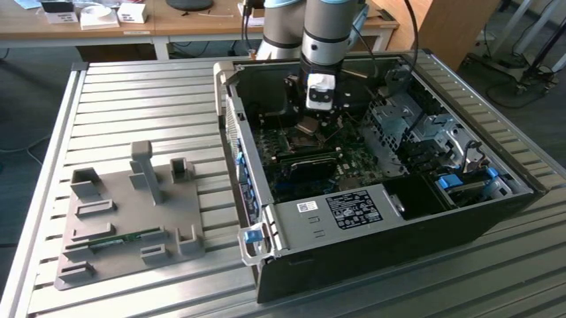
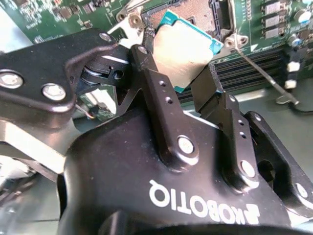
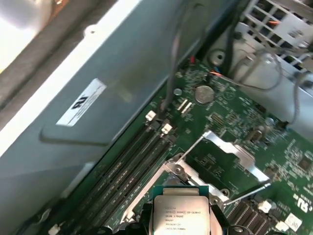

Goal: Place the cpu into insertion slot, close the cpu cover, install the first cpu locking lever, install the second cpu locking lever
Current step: 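Place the cpu into insertion slot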

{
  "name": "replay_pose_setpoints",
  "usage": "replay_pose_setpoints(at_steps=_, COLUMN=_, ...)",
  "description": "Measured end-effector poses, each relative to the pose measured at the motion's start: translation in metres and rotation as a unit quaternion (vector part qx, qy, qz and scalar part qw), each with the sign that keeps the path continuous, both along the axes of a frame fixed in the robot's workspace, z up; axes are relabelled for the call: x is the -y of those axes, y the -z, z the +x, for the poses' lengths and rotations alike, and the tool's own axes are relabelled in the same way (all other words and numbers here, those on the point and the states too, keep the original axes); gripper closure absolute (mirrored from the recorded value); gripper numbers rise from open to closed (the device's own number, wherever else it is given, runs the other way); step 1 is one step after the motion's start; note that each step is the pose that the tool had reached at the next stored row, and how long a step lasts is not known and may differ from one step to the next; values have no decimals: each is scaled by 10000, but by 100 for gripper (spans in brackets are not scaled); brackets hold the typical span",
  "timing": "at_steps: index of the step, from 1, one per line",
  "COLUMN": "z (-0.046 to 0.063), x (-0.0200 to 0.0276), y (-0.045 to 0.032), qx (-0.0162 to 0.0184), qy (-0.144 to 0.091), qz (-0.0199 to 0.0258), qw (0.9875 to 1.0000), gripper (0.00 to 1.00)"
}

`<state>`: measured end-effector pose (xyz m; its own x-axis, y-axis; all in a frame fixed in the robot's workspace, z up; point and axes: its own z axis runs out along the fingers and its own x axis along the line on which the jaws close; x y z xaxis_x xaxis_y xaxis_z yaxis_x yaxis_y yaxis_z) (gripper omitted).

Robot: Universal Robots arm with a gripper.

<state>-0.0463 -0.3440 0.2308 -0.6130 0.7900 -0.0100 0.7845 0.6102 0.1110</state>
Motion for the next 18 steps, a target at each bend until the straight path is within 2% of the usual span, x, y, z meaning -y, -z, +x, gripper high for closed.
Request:
replay_pose_setpoints(at_steps=4, z=0, x=0, y=2, qx=0, qy=368, qz=0, qw=9993, gripper=46)
replay_pose_setpoints(at_steps=8, z=0, x=0, y=3, qx=0, qy=726, qz=-1, qw=9974, gripper=46)
replay_pose_setpoints(at_steps=9, z=0, x=1, y=3, qx=-1, qy=771, qz=-1, qw=9970, gripper=46)
replay_pose_setpoints(at_steps=14, z=0, x=0, y=4, qx=0, qy=782, qz=0, qw=9969, gripper=46)
replay_pose_setpoints(at_steps=16, z=0, x=-1, y=4, qx=0, qy=926, qz=0, qw=9957, gripper=46)
replay_pose_setpoints(at_steps=18, z=0, x=0, y=3, qx=0, qy=1103, qz=-1, qw=9939, gripper=46)
